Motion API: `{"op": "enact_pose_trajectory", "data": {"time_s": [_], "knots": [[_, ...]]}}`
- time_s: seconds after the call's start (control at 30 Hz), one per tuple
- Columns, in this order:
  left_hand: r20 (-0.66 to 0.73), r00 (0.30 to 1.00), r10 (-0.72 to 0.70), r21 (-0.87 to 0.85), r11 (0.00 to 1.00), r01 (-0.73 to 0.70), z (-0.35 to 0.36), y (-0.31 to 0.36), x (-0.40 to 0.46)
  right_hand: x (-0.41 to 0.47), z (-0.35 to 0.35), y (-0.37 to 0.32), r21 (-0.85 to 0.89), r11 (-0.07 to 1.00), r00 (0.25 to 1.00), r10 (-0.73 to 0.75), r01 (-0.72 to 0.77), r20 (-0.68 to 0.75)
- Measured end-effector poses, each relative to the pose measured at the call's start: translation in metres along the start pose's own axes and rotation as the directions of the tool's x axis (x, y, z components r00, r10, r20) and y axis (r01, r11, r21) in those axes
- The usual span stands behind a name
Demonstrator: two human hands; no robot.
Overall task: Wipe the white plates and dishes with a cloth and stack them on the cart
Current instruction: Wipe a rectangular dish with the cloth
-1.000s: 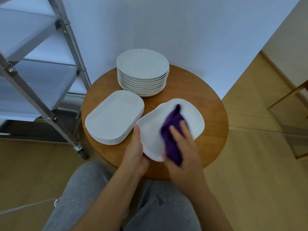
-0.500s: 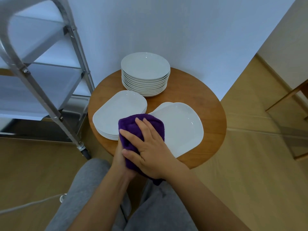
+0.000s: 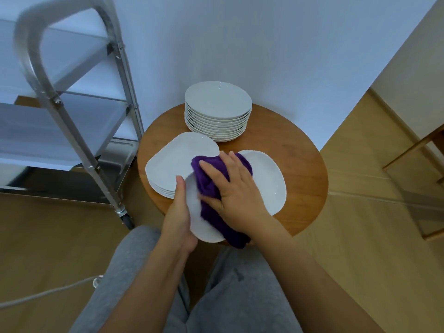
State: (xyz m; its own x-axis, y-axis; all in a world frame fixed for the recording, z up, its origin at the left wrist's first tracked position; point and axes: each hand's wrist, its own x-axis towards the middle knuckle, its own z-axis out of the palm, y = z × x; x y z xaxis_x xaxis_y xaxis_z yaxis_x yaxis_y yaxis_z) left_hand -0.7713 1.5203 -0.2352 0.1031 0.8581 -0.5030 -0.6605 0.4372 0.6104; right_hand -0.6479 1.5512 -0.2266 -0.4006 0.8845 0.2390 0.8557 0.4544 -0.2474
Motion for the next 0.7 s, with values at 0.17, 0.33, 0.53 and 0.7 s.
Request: {"op": "enact_pose_trajectory", "data": {"time_s": [0.17, 0.33, 0.53, 0.7], "knots": [[-0.098, 0.985, 0.14, 0.047, 0.99, -0.136, -0.003, -0.002, -0.001, 0.001, -0.013, 0.037, -0.063, 0.966, 0.967, 0.249, -0.252, -0.053], [-0.144, 0.983, 0.117, 0.09, 0.99, -0.105, 0.001, -0.007, 0.005, -0.013, -0.015, 0.036, 0.113, 0.889, 0.857, 0.459, -0.444, -0.235], [-0.166, 0.96, 0.226, -0.017, 0.973, -0.232, 0.01, -0.009, 0.008, -0.024, -0.012, 0.017, 0.907, 0.292, 0.482, 0.868, -0.305, -0.117], [-0.118, 0.976, 0.182, -0.241, 0.949, -0.205, 0.035, -0.017, 0.002, -0.022, 0.009, -0.028, 0.95, 0.125, 0.486, 0.874, -0.286, 0.032]]}}
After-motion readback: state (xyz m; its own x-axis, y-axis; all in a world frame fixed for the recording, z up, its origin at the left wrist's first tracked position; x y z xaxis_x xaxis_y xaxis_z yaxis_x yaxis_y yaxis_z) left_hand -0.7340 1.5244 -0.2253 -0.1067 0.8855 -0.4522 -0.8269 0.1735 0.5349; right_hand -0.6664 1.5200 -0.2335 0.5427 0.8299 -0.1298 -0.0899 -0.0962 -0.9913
